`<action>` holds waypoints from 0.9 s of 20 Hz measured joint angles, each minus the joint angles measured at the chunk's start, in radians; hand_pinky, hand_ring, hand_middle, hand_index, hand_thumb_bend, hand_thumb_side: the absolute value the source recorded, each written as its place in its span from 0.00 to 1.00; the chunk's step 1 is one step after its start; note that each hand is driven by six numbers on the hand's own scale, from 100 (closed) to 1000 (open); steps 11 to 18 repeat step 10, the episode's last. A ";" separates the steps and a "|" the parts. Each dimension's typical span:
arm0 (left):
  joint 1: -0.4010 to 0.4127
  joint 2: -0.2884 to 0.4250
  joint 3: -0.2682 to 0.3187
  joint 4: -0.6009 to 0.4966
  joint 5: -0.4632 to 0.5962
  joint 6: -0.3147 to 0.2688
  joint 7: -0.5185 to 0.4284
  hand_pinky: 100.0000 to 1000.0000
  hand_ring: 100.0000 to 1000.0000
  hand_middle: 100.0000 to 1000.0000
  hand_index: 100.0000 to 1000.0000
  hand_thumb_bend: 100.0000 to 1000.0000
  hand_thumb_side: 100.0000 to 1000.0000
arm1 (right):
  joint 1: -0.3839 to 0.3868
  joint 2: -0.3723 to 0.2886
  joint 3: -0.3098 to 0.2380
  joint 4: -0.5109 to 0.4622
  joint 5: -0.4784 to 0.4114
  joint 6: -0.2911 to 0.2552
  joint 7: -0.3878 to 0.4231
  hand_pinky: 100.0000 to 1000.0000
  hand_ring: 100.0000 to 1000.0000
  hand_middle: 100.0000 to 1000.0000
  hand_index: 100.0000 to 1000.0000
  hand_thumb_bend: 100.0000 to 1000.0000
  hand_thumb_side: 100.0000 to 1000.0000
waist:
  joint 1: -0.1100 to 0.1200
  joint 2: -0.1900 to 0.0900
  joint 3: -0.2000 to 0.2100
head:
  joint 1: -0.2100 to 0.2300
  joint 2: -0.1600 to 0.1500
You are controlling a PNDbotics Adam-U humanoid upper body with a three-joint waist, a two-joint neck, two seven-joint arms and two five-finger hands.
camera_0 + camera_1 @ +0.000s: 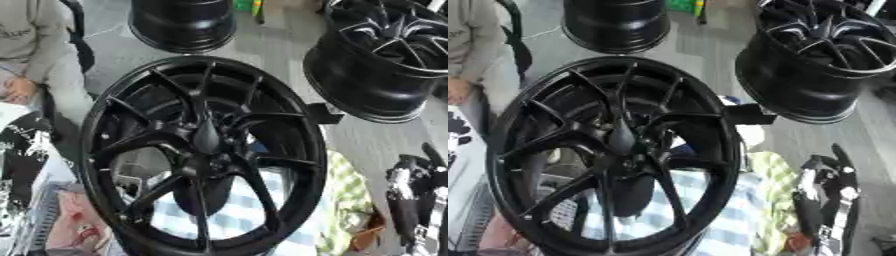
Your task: Pull the pin out of the wheel hub.
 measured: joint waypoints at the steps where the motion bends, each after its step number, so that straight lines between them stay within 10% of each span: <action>1: 0.000 0.000 0.000 0.000 -0.001 0.001 -0.001 0.69 0.68 0.60 0.76 0.12 0.41 | 0.000 0.000 0.000 0.000 -0.003 -0.001 0.001 0.43 0.44 0.56 0.86 0.00 0.50 | 0.000 0.002 -0.003 | 0.000 0.000; 18: -0.007 -0.008 -0.008 0.001 -0.005 0.004 -0.005 0.69 0.69 0.60 0.76 0.13 0.42 | 0.004 0.003 0.001 0.001 -0.011 -0.002 0.001 0.43 0.44 0.55 0.86 0.00 0.50 | -0.001 0.010 -0.007 | 0.007 0.000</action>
